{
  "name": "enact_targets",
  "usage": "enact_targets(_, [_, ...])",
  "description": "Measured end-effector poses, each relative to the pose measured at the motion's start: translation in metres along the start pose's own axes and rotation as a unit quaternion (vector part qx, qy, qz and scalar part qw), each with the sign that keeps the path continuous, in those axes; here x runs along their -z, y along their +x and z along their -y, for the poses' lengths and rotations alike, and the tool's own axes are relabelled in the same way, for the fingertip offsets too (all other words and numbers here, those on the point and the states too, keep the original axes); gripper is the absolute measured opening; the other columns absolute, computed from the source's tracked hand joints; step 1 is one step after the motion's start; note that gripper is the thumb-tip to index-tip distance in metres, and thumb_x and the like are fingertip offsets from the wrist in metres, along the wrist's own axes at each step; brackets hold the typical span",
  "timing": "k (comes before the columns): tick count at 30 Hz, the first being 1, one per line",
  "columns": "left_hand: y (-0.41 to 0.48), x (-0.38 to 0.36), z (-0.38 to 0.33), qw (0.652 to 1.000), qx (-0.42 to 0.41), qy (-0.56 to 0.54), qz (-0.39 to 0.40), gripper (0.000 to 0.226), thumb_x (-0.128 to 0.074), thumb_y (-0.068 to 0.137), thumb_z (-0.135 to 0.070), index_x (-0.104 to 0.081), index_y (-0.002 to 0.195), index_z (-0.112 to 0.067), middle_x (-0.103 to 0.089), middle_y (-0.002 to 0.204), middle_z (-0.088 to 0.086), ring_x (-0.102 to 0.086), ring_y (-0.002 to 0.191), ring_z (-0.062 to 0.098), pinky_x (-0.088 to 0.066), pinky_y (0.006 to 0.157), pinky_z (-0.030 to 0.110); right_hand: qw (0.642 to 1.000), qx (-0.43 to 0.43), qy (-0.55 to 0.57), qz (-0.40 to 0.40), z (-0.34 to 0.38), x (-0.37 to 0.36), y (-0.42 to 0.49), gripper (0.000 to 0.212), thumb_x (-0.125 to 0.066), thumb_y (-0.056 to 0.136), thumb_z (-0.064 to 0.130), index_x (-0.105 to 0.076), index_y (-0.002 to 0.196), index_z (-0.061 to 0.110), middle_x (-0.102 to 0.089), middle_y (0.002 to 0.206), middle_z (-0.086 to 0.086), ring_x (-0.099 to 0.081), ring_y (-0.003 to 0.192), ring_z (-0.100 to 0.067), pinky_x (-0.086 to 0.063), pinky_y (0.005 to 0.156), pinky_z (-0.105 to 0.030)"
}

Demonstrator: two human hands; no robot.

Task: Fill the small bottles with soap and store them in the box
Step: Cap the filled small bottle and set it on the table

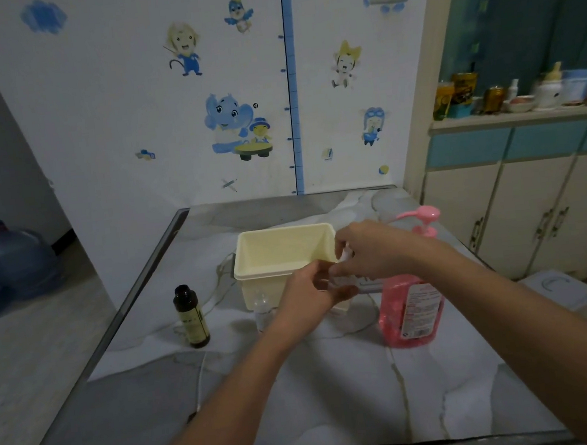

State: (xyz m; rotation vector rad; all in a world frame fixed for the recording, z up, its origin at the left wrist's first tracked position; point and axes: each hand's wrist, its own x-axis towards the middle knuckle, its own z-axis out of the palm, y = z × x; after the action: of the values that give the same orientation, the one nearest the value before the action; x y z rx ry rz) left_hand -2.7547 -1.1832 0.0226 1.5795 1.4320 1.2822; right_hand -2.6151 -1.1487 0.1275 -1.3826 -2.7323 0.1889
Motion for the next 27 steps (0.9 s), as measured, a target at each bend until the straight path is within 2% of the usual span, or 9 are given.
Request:
enact_targets(4, [0.001, -0.002, 0.002, 0.999, -0.021, -0.006, -0.044, 0.028, -0.087, 0.064, -0.026, -0.064, 0.079, -0.031, -0.071, 0.081, -0.006, -0.067, 0.076, 0.014, -0.053, 0.066, 0.02, 0.997, -0.01, 0.003, -0.076, 0.005, -0.015, -0.001, 0.033, -0.058, 0.09, 0.042, -0.058, 0.084, 0.009, -0.062, 0.084, -0.008, -0.056, 0.07, -0.022, -0.038, 0.052, -0.031])
enact_targets(7, [-0.003, -0.013, 0.012, 0.996, -0.044, -0.008, -0.082, 0.03, -0.083, 0.067, -0.016, -0.062, 0.08, -0.032, -0.067, 0.073, -0.013, -0.061, 0.066, -0.001, -0.046, 0.06, 0.011, 0.99, -0.054, 0.012, -0.129, 0.012, -0.04, 0.002, 0.031, -0.056, 0.092, 0.037, -0.057, 0.092, 0.006, -0.063, 0.095, -0.017, -0.059, 0.086, -0.034, -0.035, 0.061, -0.03])
enact_targets(9, [-0.006, -0.019, 0.023, 0.995, -0.039, -0.02, -0.093, 0.033, -0.081, 0.07, -0.01, -0.06, 0.083, -0.031, -0.065, 0.075, -0.017, -0.059, 0.068, -0.005, -0.044, 0.063, 0.01, 0.988, -0.074, 0.04, -0.133, 0.014, -0.057, 0.007, 0.031, -0.058, 0.092, 0.033, -0.057, 0.098, 0.003, -0.063, 0.103, -0.021, -0.06, 0.094, -0.038, -0.037, 0.066, -0.032])
enact_targets(13, [-0.008, -0.028, 0.048, 0.995, 0.032, -0.061, -0.073, 0.031, -0.079, 0.072, -0.004, -0.059, 0.085, -0.023, -0.065, 0.084, -0.009, -0.06, 0.078, 0.006, -0.054, 0.072, 0.025, 0.988, -0.091, 0.081, -0.098, 0.009, -0.087, 0.012, 0.033, -0.057, 0.093, 0.034, -0.056, 0.105, 0.004, -0.062, 0.108, -0.019, -0.058, 0.1, -0.037, -0.044, 0.074, -0.036])
enact_targets(17, [-0.007, -0.033, 0.066, 0.99, 0.069, -0.096, -0.077, 0.03, -0.076, 0.073, 0.003, -0.06, 0.094, -0.011, -0.067, 0.089, 0.004, -0.063, 0.082, 0.014, -0.056, 0.07, 0.028, 0.985, -0.102, 0.111, -0.084, 0.007, -0.106, 0.015, 0.031, -0.057, 0.092, 0.033, -0.055, 0.108, 0.006, -0.061, 0.112, -0.019, -0.057, 0.103, -0.036, -0.04, 0.073, -0.034])
enact_targets(20, [-0.006, -0.035, 0.071, 0.984, 0.096, -0.129, -0.078, 0.031, -0.07, 0.077, 0.01, -0.058, 0.1, -0.007, -0.065, 0.098, 0.013, -0.063, 0.09, 0.022, -0.058, 0.076, 0.035, 0.985, -0.107, 0.103, -0.083, 0.007, -0.112, 0.017, 0.031, -0.058, 0.09, 0.033, -0.057, 0.106, 0.007, -0.062, 0.11, -0.019, -0.058, 0.101, -0.037, -0.046, 0.078, -0.038])
enact_targets(22, [-0.007, -0.035, 0.074, 0.982, 0.105, -0.138, -0.07, 0.031, -0.069, 0.078, 0.01, -0.058, 0.101, -0.008, -0.065, 0.103, 0.011, -0.064, 0.094, 0.021, -0.058, 0.077, 0.029, 0.985, -0.101, 0.111, -0.083, 0.006, -0.114, 0.016, 0.029, -0.058, 0.09, 0.033, -0.058, 0.105, 0.008, -0.064, 0.108, -0.017, -0.06, 0.099, -0.036, -0.046, 0.078, -0.038])
enact_targets(25, [-0.01, -0.03, 0.074, 0.984, 0.098, -0.142, -0.037, 0.044, -0.069, 0.075, 0.013, -0.057, 0.107, -0.016, -0.063, 0.106, -0.006, -0.062, 0.093, -0.002, -0.052, 0.069, 0.01, 0.985, -0.087, 0.113, -0.095, 0.002, -0.114, 0.015, 0.029, -0.052, 0.093, 0.039, -0.057, 0.102, 0.012, -0.065, 0.106, -0.015, -0.06, 0.096, -0.034, -0.044, 0.073, -0.036])
enact_targets(27, [-0.013, -0.025, 0.071, 0.98, 0.112, -0.16, -0.026, 0.052, -0.07, 0.076, 0.013, -0.053, 0.117, -0.014, -0.061, 0.111, -0.007, -0.06, 0.101, 0.002, -0.051, 0.07, 0.01, 0.983, -0.086, 0.116, -0.114, 0.002, -0.109, 0.015, 0.032, -0.046, 0.094, 0.043, -0.052, 0.105, 0.014, -0.065, 0.105, -0.014, -0.059, 0.096, -0.035, -0.046, 0.075, -0.037])
